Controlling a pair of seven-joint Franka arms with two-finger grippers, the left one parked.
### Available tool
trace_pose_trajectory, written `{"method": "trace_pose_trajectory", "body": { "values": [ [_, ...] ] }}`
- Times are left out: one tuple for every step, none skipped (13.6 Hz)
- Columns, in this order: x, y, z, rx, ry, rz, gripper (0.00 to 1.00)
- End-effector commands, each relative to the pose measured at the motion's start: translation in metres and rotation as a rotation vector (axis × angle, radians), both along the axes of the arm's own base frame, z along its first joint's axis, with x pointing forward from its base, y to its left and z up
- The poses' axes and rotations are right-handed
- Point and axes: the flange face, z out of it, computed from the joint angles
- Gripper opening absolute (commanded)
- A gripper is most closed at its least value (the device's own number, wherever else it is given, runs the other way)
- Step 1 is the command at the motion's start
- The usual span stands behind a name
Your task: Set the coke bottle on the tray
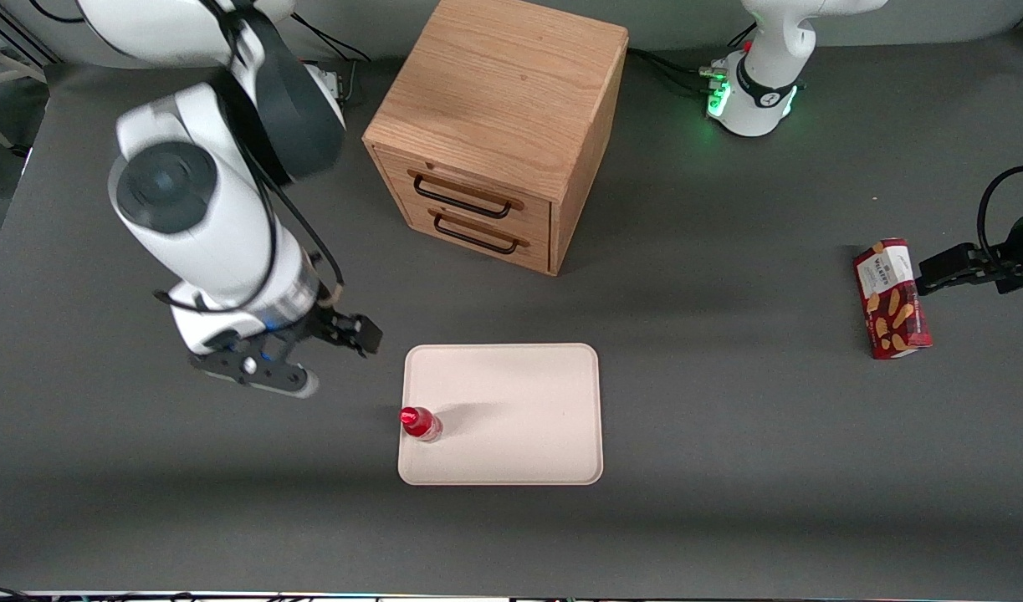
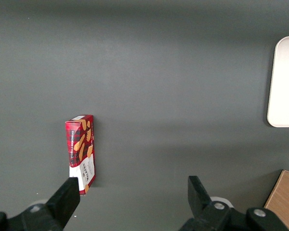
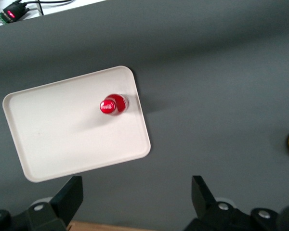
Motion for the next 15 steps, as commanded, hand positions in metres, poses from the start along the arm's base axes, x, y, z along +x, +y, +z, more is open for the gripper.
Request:
{"method": "trace_pose_trajectory", "body": {
  "values": [
    [-0.039,-0.035,0.036,-0.014,0.021,0.053,1.00],
    [-0.047,-0.045,0.044,-0.025,0.031,0.083,1.00],
    [-0.052,-0.059,0.055,-0.028,0.029,0.098,1.00],
    [-0.057,-0.067,0.063,-0.030,0.025,0.120,1.00],
    [-0.058,-0.084,0.066,-0.032,0.028,0.146,1.00],
    [-0.057,-0.103,0.072,-0.003,0.035,0.179,1.00],
    [-0.052,-0.132,0.072,0.032,0.045,0.191,1.00],
    [-0.050,-0.158,0.073,0.062,0.051,0.220,1.00],
    [-0.049,-0.186,0.068,0.068,0.058,0.260,1.00],
    [-0.053,-0.204,0.069,0.067,0.057,0.296,1.00],
    [-0.056,-0.220,0.069,0.062,0.051,0.306,1.00],
    [-0.060,-0.236,0.067,0.062,0.055,0.304,1.00],
    [-0.065,-0.247,0.066,0.060,0.044,0.313,1.00],
    [-0.068,-0.262,0.058,0.062,0.037,0.312,1.00],
    [-0.073,-0.277,0.054,0.064,0.019,0.309,1.00]
  ]
}}
